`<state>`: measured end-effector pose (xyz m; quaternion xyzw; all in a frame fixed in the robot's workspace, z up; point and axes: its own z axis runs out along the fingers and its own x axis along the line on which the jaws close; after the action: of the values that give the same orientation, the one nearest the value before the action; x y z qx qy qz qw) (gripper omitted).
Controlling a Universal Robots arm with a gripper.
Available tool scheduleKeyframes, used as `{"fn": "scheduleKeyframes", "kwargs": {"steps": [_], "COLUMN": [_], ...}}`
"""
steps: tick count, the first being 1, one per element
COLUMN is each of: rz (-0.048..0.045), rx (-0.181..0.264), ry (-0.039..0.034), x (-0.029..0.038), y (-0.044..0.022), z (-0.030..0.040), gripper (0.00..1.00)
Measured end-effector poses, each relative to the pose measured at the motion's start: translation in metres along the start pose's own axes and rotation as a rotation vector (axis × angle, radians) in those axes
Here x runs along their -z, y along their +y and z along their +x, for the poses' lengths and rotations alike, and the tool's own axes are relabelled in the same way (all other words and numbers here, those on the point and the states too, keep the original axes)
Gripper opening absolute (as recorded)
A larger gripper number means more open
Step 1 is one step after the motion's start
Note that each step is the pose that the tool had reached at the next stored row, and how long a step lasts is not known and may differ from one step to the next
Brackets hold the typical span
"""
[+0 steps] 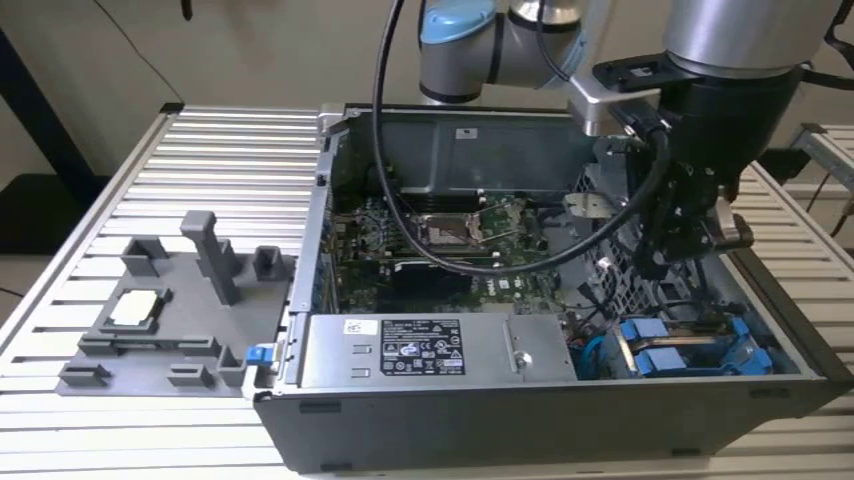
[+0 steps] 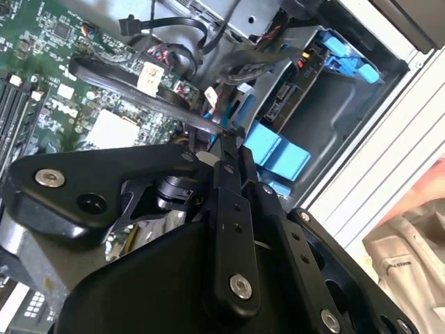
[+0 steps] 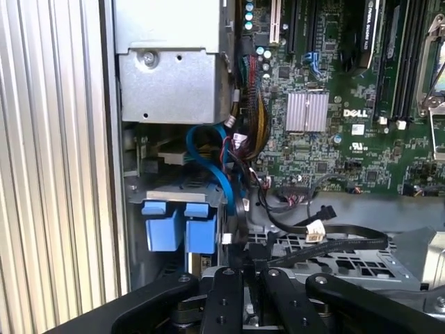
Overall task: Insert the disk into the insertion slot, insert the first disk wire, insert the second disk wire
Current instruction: 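Insert the second disk wire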
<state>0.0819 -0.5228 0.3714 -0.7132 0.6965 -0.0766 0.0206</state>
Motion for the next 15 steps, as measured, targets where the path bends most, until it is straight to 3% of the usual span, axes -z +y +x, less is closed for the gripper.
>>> {"fn": "scheduleKeyframes", "kwargs": {"steps": [11, 15], "rz": [-0.0048, -0.0050], "rx": [0.000, 0.000], "ry": [0.0001, 0.0004], "x": [-0.0043, -0.0050], "y": [-0.0092, -0.0098], "z": [0.0269, 0.0279], "gripper": [0.16, 0.16]}}
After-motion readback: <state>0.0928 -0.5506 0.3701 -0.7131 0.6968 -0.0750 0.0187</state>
